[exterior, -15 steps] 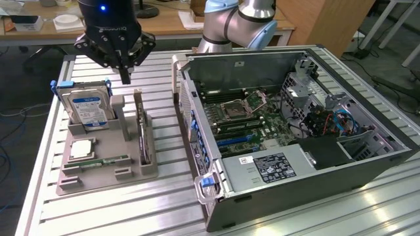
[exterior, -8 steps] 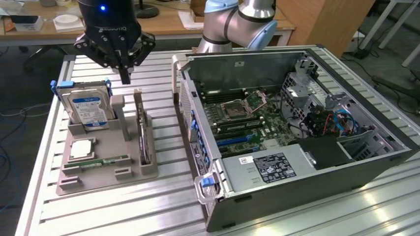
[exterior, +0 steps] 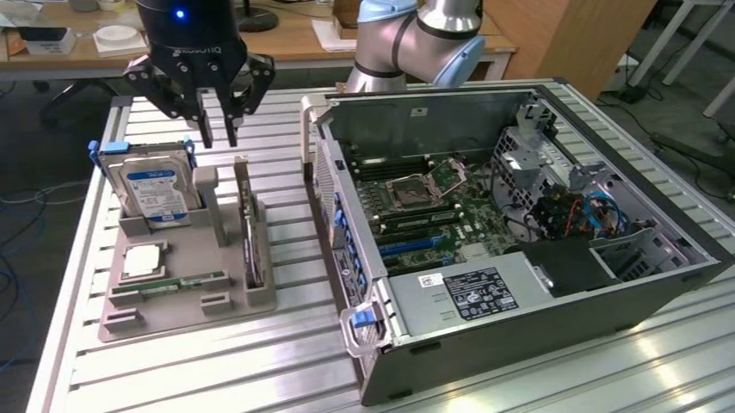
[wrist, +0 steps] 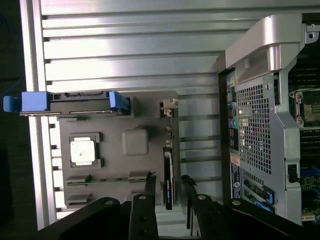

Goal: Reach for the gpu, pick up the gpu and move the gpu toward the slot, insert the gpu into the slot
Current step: 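Pick up the gpu and move the gpu toward the slot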

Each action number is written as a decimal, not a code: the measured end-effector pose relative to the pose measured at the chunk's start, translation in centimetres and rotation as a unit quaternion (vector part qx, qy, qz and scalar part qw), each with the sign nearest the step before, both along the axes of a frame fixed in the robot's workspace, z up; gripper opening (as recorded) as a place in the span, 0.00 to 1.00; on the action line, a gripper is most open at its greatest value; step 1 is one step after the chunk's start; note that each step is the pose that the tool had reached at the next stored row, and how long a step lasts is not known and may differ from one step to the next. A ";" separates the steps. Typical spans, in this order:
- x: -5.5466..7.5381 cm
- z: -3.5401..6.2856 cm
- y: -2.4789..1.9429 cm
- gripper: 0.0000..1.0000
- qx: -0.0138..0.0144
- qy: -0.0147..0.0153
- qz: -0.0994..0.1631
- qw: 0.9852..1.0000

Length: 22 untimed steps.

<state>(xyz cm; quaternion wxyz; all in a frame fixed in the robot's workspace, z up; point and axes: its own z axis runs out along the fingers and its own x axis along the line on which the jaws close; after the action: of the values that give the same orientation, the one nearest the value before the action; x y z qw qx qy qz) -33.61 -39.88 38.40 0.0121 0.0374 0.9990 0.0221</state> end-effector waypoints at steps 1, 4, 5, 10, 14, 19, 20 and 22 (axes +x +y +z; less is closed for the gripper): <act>0.0 0.00 0.00 0.35 0.000 0.000 0.000 1.000; 0.0 0.01 -0.10 0.47 0.000 0.000 0.000 1.000; -0.1 -0.01 -0.21 0.47 0.000 0.000 0.002 1.000; -0.3 -0.07 -0.28 0.53 0.000 0.000 0.033 0.999; -0.3 -0.52 -0.47 0.53 -0.001 0.003 0.048 0.999; -0.3 -1.28 -1.07 0.53 -0.001 0.003 0.048 0.999; -0.3 -1.47 -1.11 0.53 -0.001 0.003 0.048 0.999; -0.2 -1.82 -1.15 0.53 -0.001 0.003 0.048 0.999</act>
<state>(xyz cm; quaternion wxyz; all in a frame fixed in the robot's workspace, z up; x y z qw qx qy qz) -33.84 -41.03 36.58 0.0084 -0.0107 0.9997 0.0215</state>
